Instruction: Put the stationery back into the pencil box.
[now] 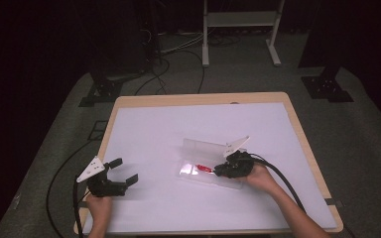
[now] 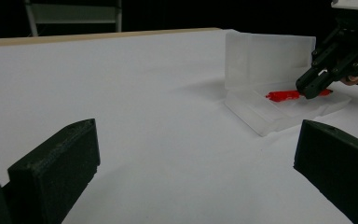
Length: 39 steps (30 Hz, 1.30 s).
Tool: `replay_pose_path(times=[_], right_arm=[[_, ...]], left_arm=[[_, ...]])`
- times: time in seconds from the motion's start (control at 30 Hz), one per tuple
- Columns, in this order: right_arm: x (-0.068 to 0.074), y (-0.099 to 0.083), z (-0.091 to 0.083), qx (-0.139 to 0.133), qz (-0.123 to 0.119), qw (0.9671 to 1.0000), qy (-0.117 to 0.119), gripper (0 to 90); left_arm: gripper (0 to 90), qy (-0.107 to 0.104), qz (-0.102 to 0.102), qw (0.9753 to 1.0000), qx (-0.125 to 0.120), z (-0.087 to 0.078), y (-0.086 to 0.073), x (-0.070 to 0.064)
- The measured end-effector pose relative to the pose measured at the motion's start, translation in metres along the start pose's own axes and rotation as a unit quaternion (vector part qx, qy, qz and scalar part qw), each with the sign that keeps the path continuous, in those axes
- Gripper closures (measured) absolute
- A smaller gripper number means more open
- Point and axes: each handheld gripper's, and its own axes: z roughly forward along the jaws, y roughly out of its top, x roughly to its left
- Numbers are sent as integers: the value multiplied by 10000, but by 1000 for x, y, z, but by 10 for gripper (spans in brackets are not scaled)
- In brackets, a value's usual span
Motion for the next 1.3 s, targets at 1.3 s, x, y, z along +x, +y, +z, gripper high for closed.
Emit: replay_pose_path(times=[1.3], right_arm=[[3,-2,10,131,-15,9999,-51,780]], left_arm=[[0,-2,-3,10000,-8,0,0,0]])
